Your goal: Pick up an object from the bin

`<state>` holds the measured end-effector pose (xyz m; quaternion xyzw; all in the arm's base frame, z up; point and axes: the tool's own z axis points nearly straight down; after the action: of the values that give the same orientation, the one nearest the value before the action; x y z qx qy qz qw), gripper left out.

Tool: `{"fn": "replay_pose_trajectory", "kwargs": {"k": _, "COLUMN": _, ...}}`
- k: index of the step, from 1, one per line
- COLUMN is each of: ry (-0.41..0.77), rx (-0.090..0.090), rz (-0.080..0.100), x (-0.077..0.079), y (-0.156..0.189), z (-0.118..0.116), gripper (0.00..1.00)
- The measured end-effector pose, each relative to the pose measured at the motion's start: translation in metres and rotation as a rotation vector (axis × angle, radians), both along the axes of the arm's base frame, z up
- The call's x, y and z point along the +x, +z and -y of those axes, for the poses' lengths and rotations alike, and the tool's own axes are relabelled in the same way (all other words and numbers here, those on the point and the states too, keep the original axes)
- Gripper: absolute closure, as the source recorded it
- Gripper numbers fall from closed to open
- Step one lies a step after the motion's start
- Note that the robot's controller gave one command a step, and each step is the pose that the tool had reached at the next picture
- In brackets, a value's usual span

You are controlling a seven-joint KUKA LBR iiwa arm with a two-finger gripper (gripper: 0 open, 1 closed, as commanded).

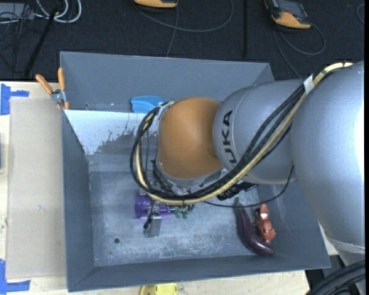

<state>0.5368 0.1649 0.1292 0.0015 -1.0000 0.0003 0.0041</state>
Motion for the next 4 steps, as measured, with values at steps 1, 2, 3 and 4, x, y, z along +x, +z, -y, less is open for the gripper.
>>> {"fn": "replay_pose_trajectory", "kwargs": {"k": 1, "ry": -0.004, "rx": 0.001, "rz": 0.007, "x": 0.001, "y": 0.004, "z": 0.001, "gripper": 0.0}}
{"fn": "replay_pose_trajectory", "kwargs": {"k": 2, "ry": -0.022, "rx": 0.008, "rz": 0.022, "x": 0.014, "y": -0.03, "z": 0.024, "gripper": 0.0}}
{"fn": "replay_pose_trajectory", "kwargs": {"k": 3, "ry": -0.085, "rx": 0.001, "rz": 0.007, "x": 0.029, "y": -0.056, "z": 0.064, "gripper": 1.0}}
{"fn": "replay_pose_trajectory", "kwargs": {"k": 4, "ry": -0.086, "rx": 0.001, "rz": 0.007, "x": 0.029, "y": -0.056, "z": 0.064, "gripper": 1.0}}
